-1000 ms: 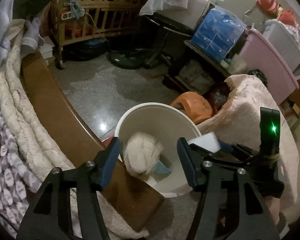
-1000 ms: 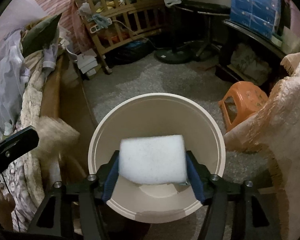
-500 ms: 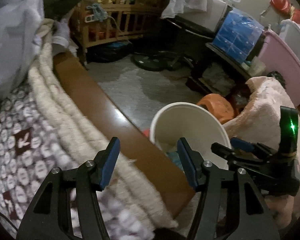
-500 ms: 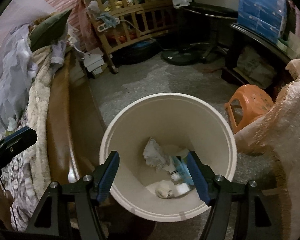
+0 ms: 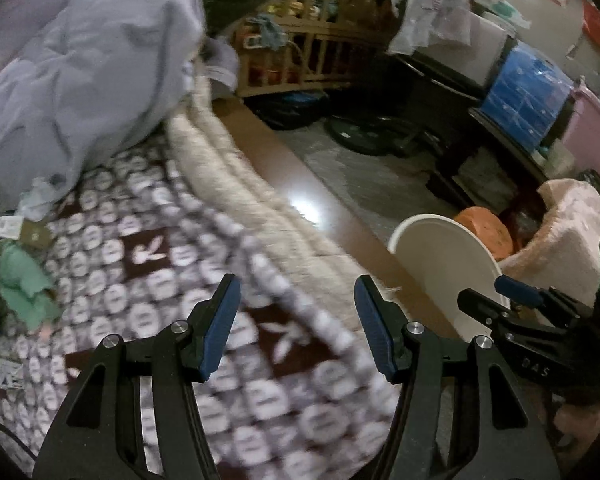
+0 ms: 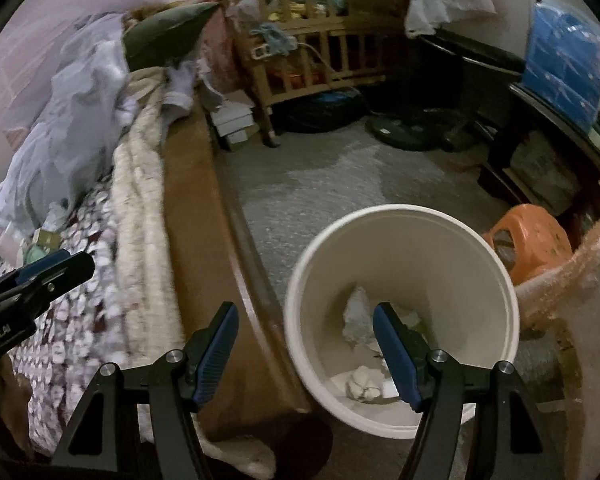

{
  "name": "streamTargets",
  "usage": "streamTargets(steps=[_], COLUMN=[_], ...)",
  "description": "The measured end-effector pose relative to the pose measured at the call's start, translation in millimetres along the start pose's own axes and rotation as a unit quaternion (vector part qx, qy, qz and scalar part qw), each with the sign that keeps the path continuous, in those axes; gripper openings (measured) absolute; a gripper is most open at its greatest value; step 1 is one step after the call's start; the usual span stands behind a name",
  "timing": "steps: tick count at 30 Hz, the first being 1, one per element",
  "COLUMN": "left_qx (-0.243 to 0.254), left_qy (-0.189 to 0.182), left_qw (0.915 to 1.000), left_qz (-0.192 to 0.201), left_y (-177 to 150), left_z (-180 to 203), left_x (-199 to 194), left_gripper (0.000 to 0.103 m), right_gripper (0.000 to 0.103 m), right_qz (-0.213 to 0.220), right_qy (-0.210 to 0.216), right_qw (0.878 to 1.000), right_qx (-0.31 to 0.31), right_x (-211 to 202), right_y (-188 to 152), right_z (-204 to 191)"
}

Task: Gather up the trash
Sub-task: 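Move both open tools back over the bed toward the milk carton and towel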

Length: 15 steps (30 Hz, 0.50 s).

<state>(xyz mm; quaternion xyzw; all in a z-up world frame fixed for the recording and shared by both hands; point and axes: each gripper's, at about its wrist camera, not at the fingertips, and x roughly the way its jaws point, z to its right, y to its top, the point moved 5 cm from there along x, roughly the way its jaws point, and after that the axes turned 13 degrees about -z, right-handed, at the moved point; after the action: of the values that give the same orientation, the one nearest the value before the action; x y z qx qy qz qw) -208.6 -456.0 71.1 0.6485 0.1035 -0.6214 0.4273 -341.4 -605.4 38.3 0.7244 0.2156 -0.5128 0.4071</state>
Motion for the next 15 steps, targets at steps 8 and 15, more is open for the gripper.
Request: streamTargets(steps=[8, 15], left_qx=[-0.032, -0.074], left_qy=[0.017, 0.047], left_qw=[0.9993, 0.9961], left_qz=[0.005, 0.013], left_y=[-14, -33], left_z=[-44, -97], left_x=[-18, -39], left_gripper=[0.058, 0.058], right_gripper=[0.067, 0.067], right_qz=[0.004, -0.002], right_qy=[0.024, 0.037], right_qw=[0.999, 0.997], right_qx=[-0.033, -0.073], right_x=[-3, 2], right_y=[3, 2], right_z=[-49, -99])
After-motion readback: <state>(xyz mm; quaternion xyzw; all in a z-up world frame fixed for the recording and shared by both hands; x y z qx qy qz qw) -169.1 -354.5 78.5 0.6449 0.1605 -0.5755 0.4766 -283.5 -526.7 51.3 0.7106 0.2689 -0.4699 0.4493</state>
